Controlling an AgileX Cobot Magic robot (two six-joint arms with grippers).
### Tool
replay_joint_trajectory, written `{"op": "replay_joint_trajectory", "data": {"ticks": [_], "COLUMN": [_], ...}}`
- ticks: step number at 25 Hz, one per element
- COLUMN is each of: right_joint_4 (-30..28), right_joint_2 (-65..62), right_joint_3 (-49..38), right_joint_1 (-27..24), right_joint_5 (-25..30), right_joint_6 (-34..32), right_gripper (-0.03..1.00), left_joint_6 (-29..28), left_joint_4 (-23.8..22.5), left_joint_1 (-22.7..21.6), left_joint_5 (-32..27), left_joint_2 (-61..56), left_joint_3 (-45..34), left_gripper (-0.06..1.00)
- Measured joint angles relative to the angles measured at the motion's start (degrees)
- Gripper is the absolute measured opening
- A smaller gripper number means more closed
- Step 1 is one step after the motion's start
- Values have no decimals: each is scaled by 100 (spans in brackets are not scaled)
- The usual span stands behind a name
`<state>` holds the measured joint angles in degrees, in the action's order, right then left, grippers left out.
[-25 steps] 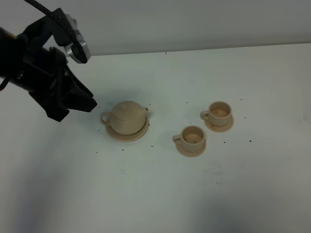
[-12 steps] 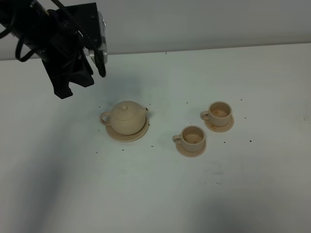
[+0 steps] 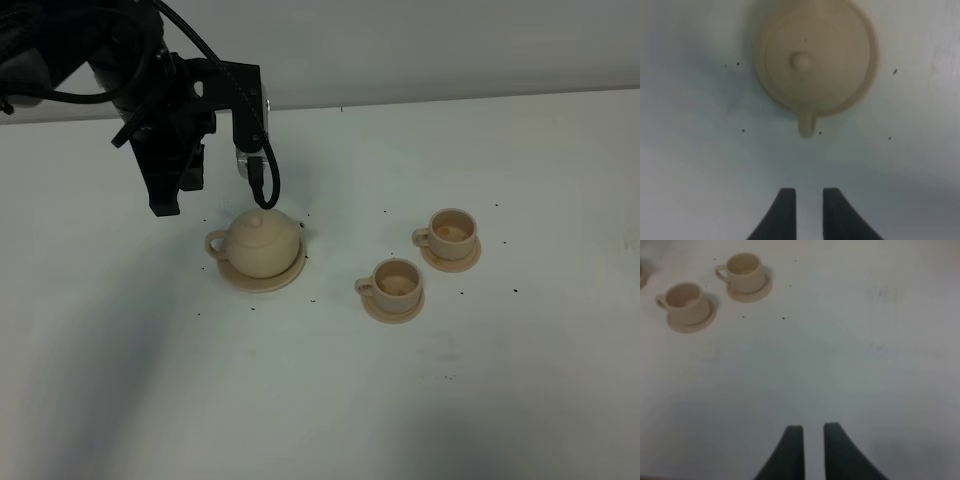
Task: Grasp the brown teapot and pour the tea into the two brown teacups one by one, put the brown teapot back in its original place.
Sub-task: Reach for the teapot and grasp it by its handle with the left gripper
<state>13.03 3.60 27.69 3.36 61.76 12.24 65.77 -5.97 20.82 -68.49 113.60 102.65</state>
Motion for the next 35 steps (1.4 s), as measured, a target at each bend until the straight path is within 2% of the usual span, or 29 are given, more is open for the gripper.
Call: {"op": "replay_joint_trajectory", "data": {"ticks": [3, 7, 12, 15, 18, 22, 25, 35], "right_joint_4": [-5, -5, -5, -5, -5, -5, -5, -5], "right_joint_2": [0, 0, 0, 0, 0, 0, 0, 0], "right_joint_3": [0, 0, 0, 0, 0, 0, 0, 0], "right_joint_1": [0, 0, 0, 0, 0, 0, 0, 0], "right_joint_5": [0, 0, 0, 0, 0, 0, 0, 0], "right_joint_6": [0, 0, 0, 0, 0, 0, 0, 0], "right_gripper": [12, 13, 14, 14, 15, 15, 15, 17], "left_joint_6": [-112, -219, 212, 244, 154, -3, -165, -223], "left_joint_4": [-310, -315, -292, -292, -349, -366, -392, -461], "left_joint_1": [82, 82, 88, 88, 88, 88, 88, 88], "left_joint_5": [0, 0, 0, 0, 0, 0, 0, 31], "left_joint_2": [59, 230, 278, 292, 333, 535, 742, 1051], "left_joint_3": [6, 6, 6, 6, 6, 6, 6, 6], "left_gripper": [15, 15, 15, 16, 20, 31, 34, 32]}}
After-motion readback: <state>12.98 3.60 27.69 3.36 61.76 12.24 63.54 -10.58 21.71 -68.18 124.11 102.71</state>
